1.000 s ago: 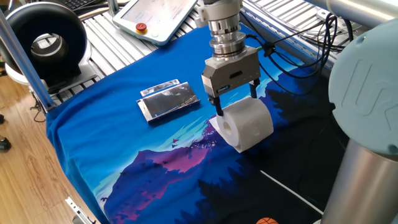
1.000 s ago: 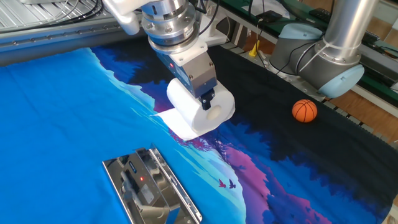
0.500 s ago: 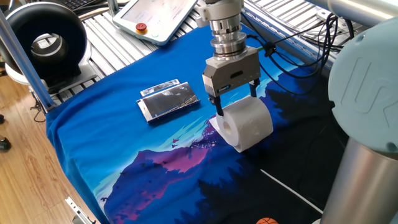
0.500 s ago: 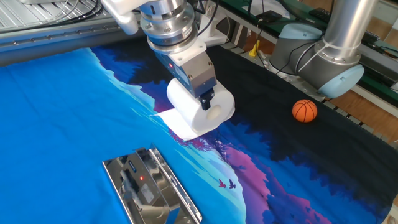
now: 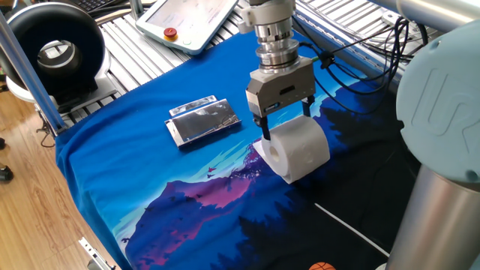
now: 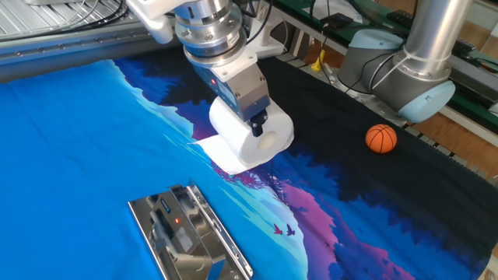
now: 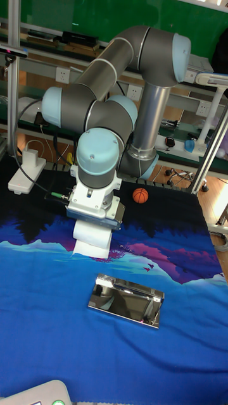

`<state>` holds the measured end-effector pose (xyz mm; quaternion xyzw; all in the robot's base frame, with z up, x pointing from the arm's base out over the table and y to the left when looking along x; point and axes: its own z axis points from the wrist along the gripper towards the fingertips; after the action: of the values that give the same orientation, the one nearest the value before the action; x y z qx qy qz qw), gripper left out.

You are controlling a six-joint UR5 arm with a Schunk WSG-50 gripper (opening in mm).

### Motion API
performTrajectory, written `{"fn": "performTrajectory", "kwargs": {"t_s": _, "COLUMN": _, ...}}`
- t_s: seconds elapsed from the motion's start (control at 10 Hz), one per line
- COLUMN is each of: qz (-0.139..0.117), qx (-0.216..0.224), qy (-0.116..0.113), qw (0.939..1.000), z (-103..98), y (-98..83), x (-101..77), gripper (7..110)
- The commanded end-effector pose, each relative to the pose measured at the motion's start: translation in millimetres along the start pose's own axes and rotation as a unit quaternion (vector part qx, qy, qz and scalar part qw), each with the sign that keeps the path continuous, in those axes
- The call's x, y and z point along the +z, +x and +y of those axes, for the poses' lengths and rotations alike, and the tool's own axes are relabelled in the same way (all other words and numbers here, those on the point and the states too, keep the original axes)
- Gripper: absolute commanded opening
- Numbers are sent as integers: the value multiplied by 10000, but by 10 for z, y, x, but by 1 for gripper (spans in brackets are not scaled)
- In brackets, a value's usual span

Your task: Put the toilet paper on its holder

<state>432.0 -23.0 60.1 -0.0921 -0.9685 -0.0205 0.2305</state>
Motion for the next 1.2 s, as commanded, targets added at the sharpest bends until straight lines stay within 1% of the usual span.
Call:
{"fn": "performTrajectory", "kwargs": {"t_s": 0.0, "qz": -120, "qx": 48, "qy": -128, "qw": 9998, "z": 72, "y": -80, "x": 19, "gripper": 88}}
{"fn": "performTrajectory", "kwargs": {"t_s": 0.6, "qz": -259, "qx": -92, "qy": -213, "qw": 9994, "z": 71, "y": -141, "x": 44, "gripper": 88}}
{"fn": "performTrajectory", "kwargs": {"t_s": 0.8, "qz": -197, "qx": -107, "qy": -249, "qw": 9994, "z": 96, "y": -114, "x": 28, "gripper": 88}}
{"fn": "performTrajectory", "kwargs": {"t_s": 0.9, "qz": -108, "qx": -82, "qy": -223, "qw": 9997, "z": 102, "y": -62, "x": -13, "gripper": 110}}
{"fn": "performTrajectory", "kwargs": {"t_s": 1.0, "qz": -39, "qx": -79, "qy": -215, "qw": 9997, "z": 123, "y": -20, "x": -37, "gripper": 110}}
{"fn": "performTrajectory", "kwargs": {"t_s": 1.1, "qz": -25, "qx": -76, "qy": -205, "qw": 9998, "z": 123, "y": -16, "x": -32, "gripper": 110}}
